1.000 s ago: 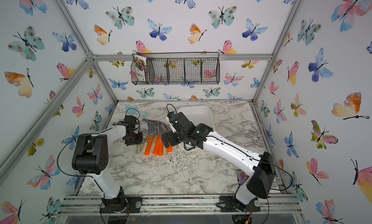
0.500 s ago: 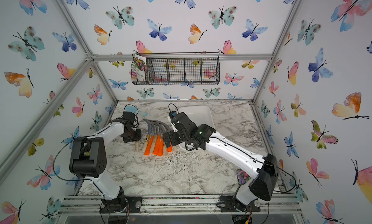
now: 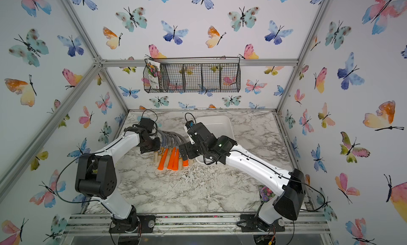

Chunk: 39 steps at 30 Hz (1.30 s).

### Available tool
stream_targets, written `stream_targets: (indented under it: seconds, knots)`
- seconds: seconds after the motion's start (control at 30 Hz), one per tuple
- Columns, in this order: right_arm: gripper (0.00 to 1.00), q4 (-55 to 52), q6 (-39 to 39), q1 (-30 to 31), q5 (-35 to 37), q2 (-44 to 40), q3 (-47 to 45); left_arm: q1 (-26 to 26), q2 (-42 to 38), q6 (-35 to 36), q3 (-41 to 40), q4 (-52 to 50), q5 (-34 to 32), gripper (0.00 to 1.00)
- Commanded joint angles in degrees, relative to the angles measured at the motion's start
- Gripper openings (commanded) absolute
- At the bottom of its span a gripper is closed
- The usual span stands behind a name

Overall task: Put small sickles into storage boxes
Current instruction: Pick up the sickle at the center of the board, then place the sickle in the storage box.

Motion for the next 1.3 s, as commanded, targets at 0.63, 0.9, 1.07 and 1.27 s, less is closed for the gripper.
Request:
stream_targets:
  seconds: [0.63, 0.9, 1.07, 1.27]
  knots:
    - [0.98, -7.2, -2.1, 0.1, 9.8, -1.2, 1.3, -16.6, 1.5, -12.0, 15.5, -4.6, 1.9, 0.0]
    - [0.98, -8.5, -1.8, 0.0, 13.5, -3.1, 0.5, -22.6, 7.1, -14.3, 23.8, -6.4, 1.9, 0.0]
    - [0.98, -9.2, -1.3, -0.6, 14.9, -4.9, -0.6, -25.9, 10.3, -15.6, 27.7, -6.3, 2.3, 0.0]
    - [0.99, -9.5, -0.8, -2.4, 14.7, -7.6, -2.4, -28.6, 14.6, -17.2, 32.7, -6.7, 3.1, 0.0]
